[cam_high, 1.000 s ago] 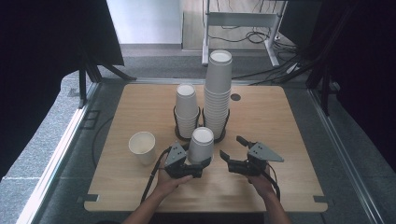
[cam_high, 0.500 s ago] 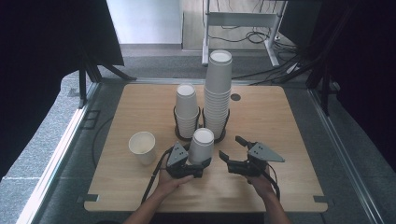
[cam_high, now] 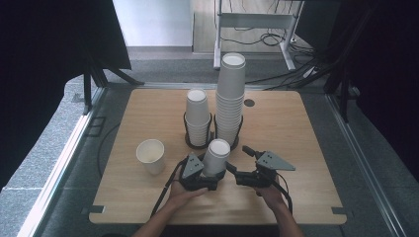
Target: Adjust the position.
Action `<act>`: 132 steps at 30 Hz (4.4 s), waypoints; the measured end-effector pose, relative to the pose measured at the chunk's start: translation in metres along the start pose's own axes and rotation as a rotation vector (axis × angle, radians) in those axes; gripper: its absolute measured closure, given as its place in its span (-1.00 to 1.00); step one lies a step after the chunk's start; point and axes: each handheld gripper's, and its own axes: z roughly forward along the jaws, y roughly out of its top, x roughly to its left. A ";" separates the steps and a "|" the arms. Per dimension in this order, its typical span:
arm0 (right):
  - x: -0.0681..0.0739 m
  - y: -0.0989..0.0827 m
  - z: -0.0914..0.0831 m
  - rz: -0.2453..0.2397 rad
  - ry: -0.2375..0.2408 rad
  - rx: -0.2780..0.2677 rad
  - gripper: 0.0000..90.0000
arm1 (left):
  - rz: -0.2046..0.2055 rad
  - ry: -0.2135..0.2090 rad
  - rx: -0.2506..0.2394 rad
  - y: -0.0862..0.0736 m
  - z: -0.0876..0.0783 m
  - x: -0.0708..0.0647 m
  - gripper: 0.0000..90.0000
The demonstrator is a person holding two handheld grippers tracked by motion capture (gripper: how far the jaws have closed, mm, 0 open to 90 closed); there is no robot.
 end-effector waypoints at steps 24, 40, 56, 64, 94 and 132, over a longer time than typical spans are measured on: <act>0.013 -0.001 0.014 0.080 0.110 -0.007 -0.66 | 0.159 0.020 0.068 -0.008 0.013 -0.027 -0.71; 0.005 -0.001 0.013 0.152 0.143 -0.026 -0.44 | 0.133 -0.004 0.113 -0.004 0.016 -0.027 -0.87; 0.004 -0.002 0.013 0.170 0.182 -0.043 -0.46 | 0.189 -0.020 0.169 -0.001 0.014 -0.025 -0.80; 0.005 -0.002 0.012 0.177 0.183 -0.045 -0.54 | 0.225 -0.015 0.168 0.003 0.010 -0.024 -0.78; 0.001 0.000 0.004 0.161 0.175 -0.028 -0.75 | 0.343 0.144 0.165 0.007 -0.003 -0.013 -0.77; -0.019 0.060 0.011 -0.371 0.177 0.614 -0.76 | 0.515 0.214 0.219 0.010 0.004 -0.020 -0.73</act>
